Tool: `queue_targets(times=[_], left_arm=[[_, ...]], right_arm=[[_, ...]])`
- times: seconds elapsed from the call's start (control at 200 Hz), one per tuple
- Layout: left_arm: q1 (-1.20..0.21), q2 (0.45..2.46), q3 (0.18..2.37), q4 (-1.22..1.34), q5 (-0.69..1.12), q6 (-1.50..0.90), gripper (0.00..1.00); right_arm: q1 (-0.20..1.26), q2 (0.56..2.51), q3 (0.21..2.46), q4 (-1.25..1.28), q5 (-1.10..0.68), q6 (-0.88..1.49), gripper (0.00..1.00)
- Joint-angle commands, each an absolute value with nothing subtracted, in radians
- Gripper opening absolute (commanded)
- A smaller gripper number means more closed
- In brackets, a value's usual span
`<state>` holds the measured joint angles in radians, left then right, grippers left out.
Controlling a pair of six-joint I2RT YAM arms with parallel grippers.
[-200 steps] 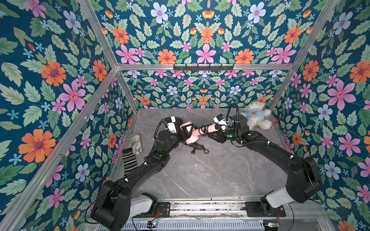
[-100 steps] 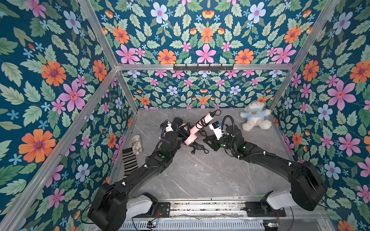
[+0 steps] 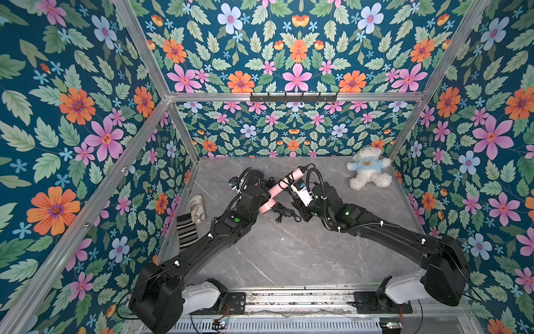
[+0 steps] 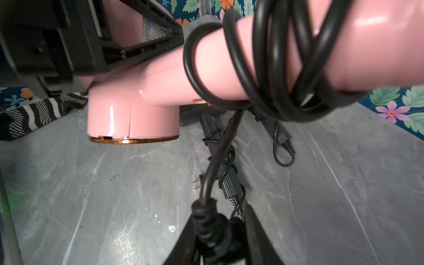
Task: Wrap the cord around the hair dryer
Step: Wrap the power cord around the hair dryer, then place the hair dryer at the center of the board.
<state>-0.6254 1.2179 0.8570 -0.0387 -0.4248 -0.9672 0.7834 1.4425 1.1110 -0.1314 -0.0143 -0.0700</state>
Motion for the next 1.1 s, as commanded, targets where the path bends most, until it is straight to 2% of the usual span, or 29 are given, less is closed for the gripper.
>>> queue_targets(times=[0.0,0.2,0.475,0.75,1.095], left_arm=[[-0.638,1.219,0.868,-0.078,-0.554,-0.883,0.00],[-0.712,1.271,0.928,-0.068,-0.648,-0.676,0.00],[-0.803,1.290,0.864,0.104,-0.744,-0.522,0.00],[-0.889,1.302,0.742,0.318,-0.785,-0.395,0.00],[-1.021,1.409,0.650,0.543,-0.837,-0.242,0.00]], right_arm=[[0.787,1.462,1.198,-0.310,-0.031,-0.064,0.00],[0.787,1.583,1.403,-0.603,-0.181,0.034,0.00],[0.750,1.619,1.475,-0.648,-0.264,0.264,0.00],[0.655,1.615,1.405,-0.628,-0.300,0.414,0.00],[0.641,1.583,1.205,-0.499,-0.285,0.503,0.00]])
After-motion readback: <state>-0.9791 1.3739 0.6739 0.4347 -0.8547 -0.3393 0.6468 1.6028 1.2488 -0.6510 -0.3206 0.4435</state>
